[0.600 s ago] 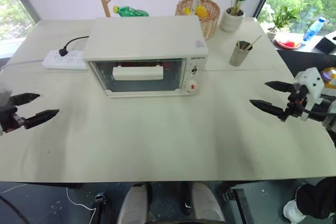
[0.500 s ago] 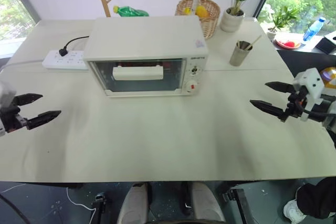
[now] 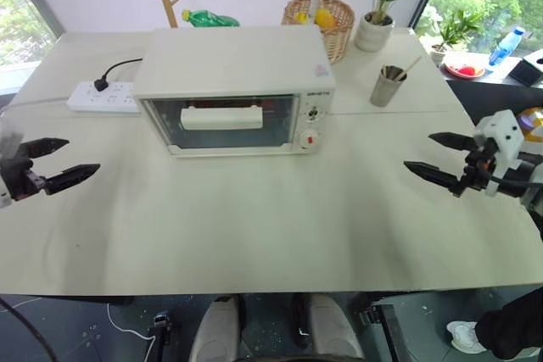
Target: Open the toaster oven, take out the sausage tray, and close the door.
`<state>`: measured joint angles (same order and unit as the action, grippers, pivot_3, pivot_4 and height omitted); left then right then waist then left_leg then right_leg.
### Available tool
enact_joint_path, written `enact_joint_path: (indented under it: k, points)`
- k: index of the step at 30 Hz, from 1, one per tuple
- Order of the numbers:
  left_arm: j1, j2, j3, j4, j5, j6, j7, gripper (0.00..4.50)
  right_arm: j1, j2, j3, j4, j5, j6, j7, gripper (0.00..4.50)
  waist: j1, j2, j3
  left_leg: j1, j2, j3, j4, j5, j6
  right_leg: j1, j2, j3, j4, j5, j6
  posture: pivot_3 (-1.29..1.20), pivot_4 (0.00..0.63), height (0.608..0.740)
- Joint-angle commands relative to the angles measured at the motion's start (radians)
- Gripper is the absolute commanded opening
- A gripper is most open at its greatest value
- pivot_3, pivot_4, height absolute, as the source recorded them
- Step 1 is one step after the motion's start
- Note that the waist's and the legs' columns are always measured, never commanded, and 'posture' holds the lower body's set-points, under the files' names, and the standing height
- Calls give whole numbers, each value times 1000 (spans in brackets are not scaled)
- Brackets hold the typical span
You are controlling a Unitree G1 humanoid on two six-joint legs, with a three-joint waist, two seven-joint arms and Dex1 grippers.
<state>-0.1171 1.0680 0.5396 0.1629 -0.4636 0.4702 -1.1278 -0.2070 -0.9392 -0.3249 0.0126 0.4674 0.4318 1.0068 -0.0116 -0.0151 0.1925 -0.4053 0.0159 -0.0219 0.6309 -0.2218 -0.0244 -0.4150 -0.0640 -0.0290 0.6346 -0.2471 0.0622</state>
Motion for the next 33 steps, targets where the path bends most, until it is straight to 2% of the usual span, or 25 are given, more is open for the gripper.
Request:
enact_joint_path:
  k: [1, 8, 15, 20, 23, 27, 33]
  points:
    - [-44, 27, 11, -49, -49, 38, -16, 4500, 0, -15, -49, -51, 38, 19, 9, 4476, 0, 0, 0, 0, 0, 0, 0, 0, 0, 0, 0, 0, 0, 0, 0, 0, 150, 740]
    - [-189, 44, -71, -167, -163, 139, -88, 4500, -125, -43, -34, -193, 212, 212, 31, 4476, -1, 0, 0, 0, 0, 0, 1, 0, 0, 0, 0, 1, 0, 2, 2, 0, 150, 740]
    - [-352, 51, -241, -191, -178, 153, -186, 4500, -244, 42, 108, -435, 354, 367, -52, 4476, -1, 0, 0, 0, 0, 0, 0, 0, 0, -1, 3, 1, 0, 2, 2, 0, 150, 740]
    - [-479, 31, -334, -120, -143, 128, -218, 4500, -340, 206, 311, -454, 245, 402, -229, 4476, -3, -1, 0, -2, 0, 0, 1, 0, 0, -3, 4, 2, 0, 2, 2, 0, 150, 740]
    - [-516, 33, -352, -87, -133, 118, -237, 4500, -379, 306, 383, -412, 191, 398, -303, 4476, -2, -1, 0, -4, -1, 1, 2, 0, 0, -6, 4, 3, 4, 2, 2, 0, 150, 740]
    - [-538, 35, -357, -61, -126, 112, -253, 4500, -416, 399, 445, -362, 137, 373, -334, 4476, -1, -2, 0, -4, -1, 2, 2, 0, 0, -10, 3, 4, 11, 2, 2, 0, 150, 740]
    - [-526, 35, -340, -73, -133, 122, -257, 4500, -482, 467, 502, -276, 68, 322, -309, 4476, -3, -2, 0, -4, -1, 1, 2, 0, 0, -11, 3, 4, 12, 2, 2, 0, 150, 740]
